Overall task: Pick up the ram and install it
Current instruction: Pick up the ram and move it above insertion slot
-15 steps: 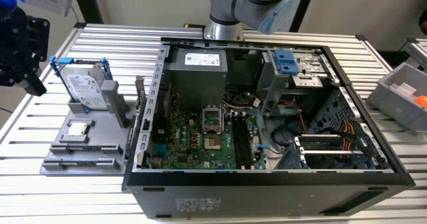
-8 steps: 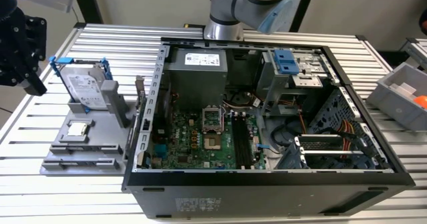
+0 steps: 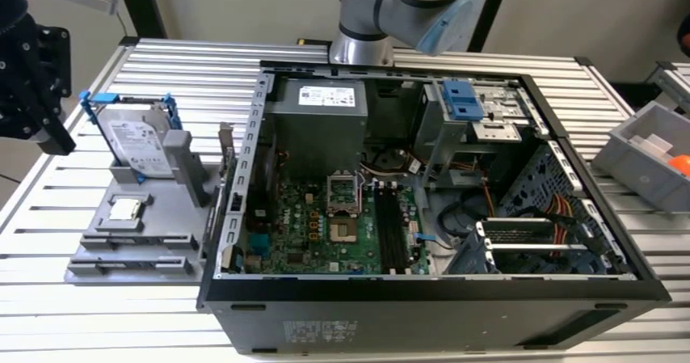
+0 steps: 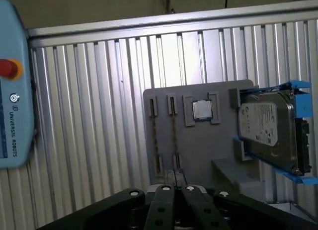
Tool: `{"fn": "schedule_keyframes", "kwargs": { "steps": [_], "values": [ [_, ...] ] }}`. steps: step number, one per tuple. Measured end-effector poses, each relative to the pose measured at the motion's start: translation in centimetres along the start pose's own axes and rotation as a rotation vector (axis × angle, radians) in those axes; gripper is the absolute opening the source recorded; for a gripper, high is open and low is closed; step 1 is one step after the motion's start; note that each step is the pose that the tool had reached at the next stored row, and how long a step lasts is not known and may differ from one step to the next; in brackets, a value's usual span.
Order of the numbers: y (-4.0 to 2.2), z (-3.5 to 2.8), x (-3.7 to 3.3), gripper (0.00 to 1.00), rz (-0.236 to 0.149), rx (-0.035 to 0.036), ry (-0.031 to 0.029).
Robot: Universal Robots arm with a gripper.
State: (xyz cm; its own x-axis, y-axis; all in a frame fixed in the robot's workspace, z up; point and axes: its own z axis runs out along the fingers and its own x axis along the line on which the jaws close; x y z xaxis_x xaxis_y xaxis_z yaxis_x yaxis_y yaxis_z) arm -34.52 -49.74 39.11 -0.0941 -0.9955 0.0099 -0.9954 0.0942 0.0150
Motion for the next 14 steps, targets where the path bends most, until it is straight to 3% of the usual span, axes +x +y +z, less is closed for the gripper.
{"fn": "schedule_keyframes", "kwargs": {
  "steps": [7,14],
  "values": [
    [0.00,0.00,-0.03,0.00,-0.061,0.0008,0.0031],
    [0.00,0.00,-0.03,0.00,-0.070,0.0010,0.0033]
  ]
}}
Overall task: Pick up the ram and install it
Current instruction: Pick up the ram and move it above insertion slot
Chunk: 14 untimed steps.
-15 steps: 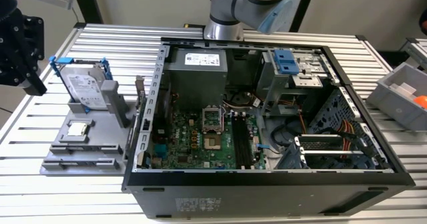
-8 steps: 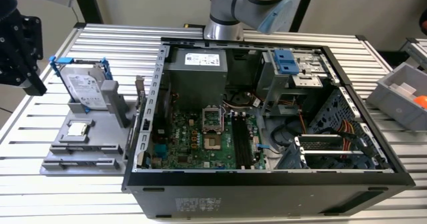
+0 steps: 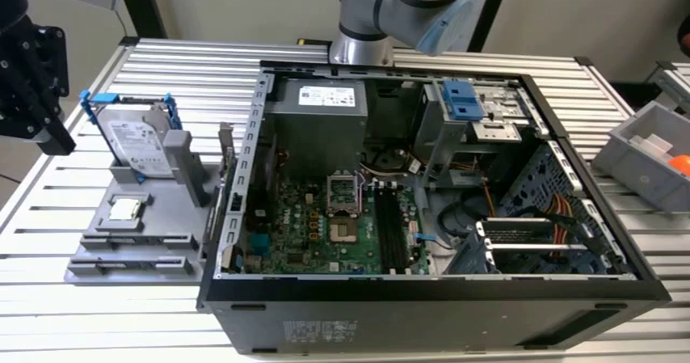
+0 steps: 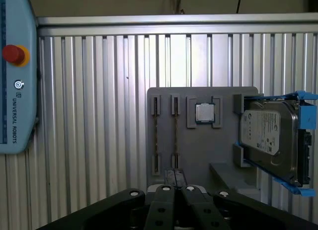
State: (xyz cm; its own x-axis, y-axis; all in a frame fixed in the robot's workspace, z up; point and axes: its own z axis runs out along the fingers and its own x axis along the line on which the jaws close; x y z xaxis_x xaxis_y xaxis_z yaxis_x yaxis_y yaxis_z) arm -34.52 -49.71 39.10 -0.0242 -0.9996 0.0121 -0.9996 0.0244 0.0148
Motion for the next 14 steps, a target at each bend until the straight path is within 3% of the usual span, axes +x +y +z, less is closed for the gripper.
{"fn": "schedule_keyframes", "kwargs": {
  "steps": [14],
  "values": [
    [0.00,0.00,0.00,0.00,0.000,0.0001,0.0000]
  ]
}}
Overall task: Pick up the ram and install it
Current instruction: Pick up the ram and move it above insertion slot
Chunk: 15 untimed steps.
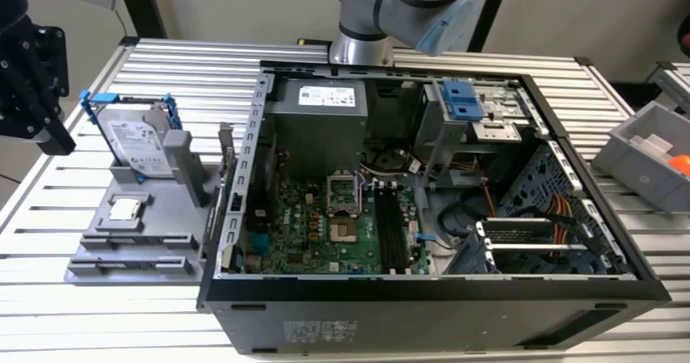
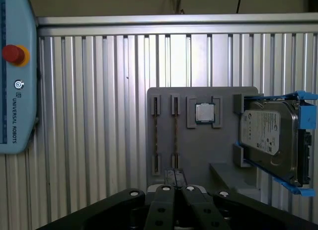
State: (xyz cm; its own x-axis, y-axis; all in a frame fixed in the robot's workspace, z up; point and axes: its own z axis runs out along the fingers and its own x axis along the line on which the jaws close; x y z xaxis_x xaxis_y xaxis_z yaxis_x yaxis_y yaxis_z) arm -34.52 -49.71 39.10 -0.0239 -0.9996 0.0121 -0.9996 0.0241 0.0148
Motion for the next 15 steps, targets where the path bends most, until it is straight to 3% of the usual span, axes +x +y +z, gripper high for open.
{"fn": "schedule_keyframes", "kwargs": {
  "steps": [1,15],
  "values": [
    [0.00,0.00,0.00,1.00,0.000,0.0000,0.0000],
    [0.00,0.00,0.00,1.00,0.000,0.0000,0.0000]
  ]
}}
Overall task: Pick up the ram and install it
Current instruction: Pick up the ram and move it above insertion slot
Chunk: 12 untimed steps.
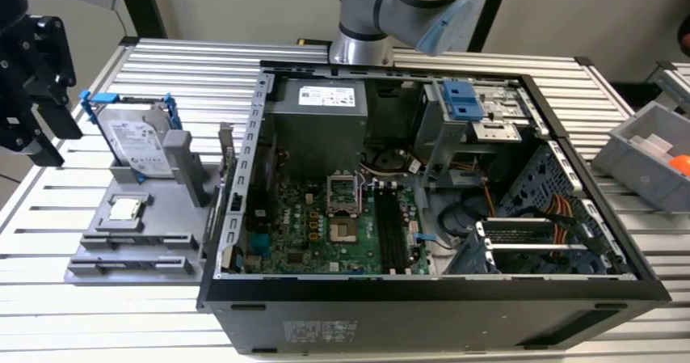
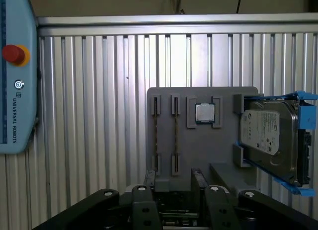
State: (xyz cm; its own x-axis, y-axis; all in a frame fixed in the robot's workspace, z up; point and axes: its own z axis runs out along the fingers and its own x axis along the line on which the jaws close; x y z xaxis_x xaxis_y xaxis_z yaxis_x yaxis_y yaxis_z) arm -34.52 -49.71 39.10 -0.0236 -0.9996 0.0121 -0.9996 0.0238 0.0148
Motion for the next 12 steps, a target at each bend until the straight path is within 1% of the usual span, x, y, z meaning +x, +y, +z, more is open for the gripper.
{"fn": "schedule_keyframes", "kwargs": {
  "steps": [6,12],
  "values": [
    [0.00,0.10,-0.01,1.00,0.000,0.0000,0.0000],
    [-0.01,0.55,-0.01,1.00,0.000,0.0000,0.0008]
  ]
}}
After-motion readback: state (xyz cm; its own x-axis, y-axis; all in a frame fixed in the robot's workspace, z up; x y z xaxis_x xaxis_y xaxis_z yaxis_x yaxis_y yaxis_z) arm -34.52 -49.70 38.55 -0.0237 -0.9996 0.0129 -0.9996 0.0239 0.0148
